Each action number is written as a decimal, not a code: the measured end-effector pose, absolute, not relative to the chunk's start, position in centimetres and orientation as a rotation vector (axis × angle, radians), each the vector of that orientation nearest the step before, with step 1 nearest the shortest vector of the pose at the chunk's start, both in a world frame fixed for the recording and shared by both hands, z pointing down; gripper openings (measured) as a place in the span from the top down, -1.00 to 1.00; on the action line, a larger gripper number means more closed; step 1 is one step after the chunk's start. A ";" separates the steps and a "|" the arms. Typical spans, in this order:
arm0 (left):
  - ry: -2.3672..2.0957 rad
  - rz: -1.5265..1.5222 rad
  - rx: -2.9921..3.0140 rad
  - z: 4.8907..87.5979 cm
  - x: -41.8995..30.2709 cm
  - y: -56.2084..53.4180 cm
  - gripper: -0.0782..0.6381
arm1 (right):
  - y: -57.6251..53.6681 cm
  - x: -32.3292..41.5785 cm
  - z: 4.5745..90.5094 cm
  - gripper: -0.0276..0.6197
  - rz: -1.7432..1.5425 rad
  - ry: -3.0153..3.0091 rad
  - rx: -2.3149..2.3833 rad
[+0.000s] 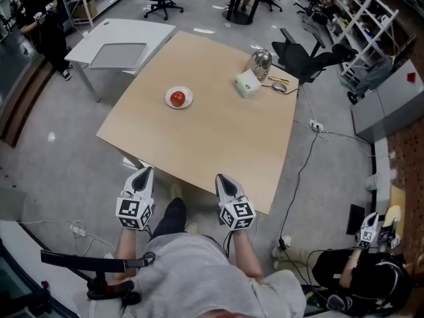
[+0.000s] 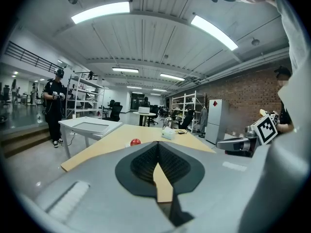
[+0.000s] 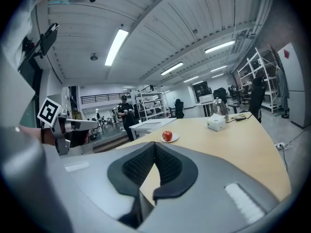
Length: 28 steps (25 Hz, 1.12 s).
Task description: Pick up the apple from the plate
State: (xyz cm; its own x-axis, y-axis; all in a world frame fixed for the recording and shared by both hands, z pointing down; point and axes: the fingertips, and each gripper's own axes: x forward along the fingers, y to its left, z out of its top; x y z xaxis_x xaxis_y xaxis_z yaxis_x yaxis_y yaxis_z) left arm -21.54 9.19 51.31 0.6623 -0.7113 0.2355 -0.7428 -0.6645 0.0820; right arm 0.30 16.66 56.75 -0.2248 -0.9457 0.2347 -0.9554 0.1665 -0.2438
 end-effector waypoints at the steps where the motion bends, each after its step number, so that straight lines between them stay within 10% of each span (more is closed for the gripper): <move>1: -1.194 0.279 2.701 51.5 -21.5 8.6 0.73 | 16.0 0.4 56.8 0.90 0.537 -2.378 1.938; 28: -1.213 0.300 2.609 52.5 -19.8 -7.1 0.73 | -1.9 1.6 55.3 0.90 0.531 -2.390 1.790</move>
State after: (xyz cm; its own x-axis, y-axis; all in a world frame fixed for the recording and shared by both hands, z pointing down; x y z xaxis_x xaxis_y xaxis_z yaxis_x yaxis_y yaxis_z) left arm -19.76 -7.06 52.46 0.6325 -0.7193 0.2873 -0.7703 -0.6229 0.1364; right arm 1.55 -1.91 55.31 -0.2997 -0.9083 0.2917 -0.9464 0.2443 -0.2113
